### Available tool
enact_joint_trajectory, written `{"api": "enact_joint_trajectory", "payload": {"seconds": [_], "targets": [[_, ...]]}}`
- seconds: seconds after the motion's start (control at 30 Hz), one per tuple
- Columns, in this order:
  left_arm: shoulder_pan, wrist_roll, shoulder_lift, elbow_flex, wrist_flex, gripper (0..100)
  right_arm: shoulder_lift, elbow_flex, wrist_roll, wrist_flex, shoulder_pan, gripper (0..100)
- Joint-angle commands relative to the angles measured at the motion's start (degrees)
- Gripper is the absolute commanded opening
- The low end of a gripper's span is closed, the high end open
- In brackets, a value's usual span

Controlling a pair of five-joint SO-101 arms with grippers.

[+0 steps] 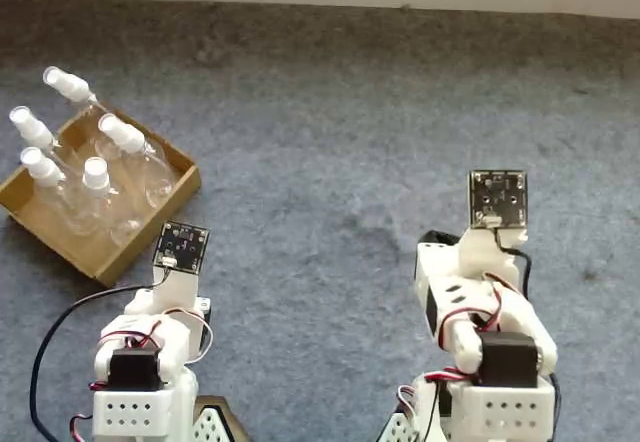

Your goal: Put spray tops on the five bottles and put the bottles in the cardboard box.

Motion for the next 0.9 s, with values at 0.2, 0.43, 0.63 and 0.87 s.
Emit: {"api": "enact_joint_trajectory", "payload": {"seconds": [0.2,0.43,0.63,0.87], "targets": [[-2.15,7.30,-0.75,1.27,0.44,1,-10.86,-21.76,0.26,16.57,0.57,0.4],[-2.33,7.03,-0.75,1.27,0.53,1,-26.86,-14.73,0.70,16.04,0.57,0.4],[-2.42,7.03,-0.75,1.27,0.53,1,-27.12,-7.96,0.70,14.20,0.66,0.4],[-2.42,6.95,-0.75,1.27,0.53,1,-27.03,7.87,0.70,7.25,0.66,0.4]]}}
